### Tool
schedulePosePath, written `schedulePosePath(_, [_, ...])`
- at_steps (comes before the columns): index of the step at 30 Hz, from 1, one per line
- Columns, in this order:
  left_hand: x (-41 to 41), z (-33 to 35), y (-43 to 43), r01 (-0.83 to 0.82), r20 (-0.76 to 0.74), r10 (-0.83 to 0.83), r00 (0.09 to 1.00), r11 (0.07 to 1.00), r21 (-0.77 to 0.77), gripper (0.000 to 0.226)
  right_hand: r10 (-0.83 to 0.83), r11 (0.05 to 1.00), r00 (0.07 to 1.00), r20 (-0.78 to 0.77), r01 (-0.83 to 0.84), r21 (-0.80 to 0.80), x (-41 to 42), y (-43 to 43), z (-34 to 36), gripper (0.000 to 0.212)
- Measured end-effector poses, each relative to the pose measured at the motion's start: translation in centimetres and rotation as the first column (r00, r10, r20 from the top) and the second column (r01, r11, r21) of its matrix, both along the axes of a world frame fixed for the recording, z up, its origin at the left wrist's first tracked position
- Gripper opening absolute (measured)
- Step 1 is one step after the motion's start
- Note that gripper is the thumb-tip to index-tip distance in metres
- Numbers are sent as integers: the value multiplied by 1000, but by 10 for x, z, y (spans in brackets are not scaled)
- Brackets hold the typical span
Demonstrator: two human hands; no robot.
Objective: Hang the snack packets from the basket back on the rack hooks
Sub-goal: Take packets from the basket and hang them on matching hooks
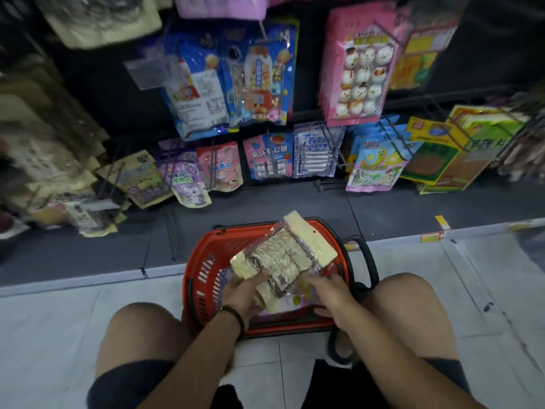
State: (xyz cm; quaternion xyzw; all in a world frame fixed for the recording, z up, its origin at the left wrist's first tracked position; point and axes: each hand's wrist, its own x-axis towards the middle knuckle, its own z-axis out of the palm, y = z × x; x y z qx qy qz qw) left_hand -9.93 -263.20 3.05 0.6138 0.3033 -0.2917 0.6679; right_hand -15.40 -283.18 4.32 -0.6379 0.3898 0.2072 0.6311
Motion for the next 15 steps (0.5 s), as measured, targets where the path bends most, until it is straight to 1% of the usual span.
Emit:
schedulePosePath(2, [-8,28,6,-16,49,23,999,989,-147,67,-63,990,998,12,61,129,0,2,16,39])
schedulePosePath(4, [-10,50,10,-42,81,64,995,969,-242,85,-133,954,987,90,103,281,5,7,37,45])
schedulePosePath(5, [-11,62,10,-48,107,80,991,960,-274,89,-177,935,976,127,126,332,9,10,49,49])
schedulePosePath(7, [-12,82,11,-35,189,98,977,949,-312,80,-234,897,949,210,128,423,19,13,72,58])
schedulePosePath(9, [-15,104,9,13,250,78,965,939,-343,66,-243,878,915,322,67,473,28,17,99,52])
schedulePosePath(11, [-15,121,11,79,298,35,954,928,-363,56,-234,894,890,392,38,446,38,20,121,46])
schedulePosePath(12, [-14,132,11,96,348,28,937,937,-335,58,-236,905,881,411,45,422,43,21,127,45])
schedulePosePath(13, [-13,144,11,88,419,20,908,968,-236,65,-243,916,870,430,61,396,47,23,137,49])
schedulePosePath(14, [-11,155,12,42,506,0,863,997,-71,78,-259,929,860,439,97,358,52,24,144,62])
schedulePosePath(15, [-10,166,13,-49,601,-46,798,989,141,94,-261,940,857,444,119,321,54,27,154,81])
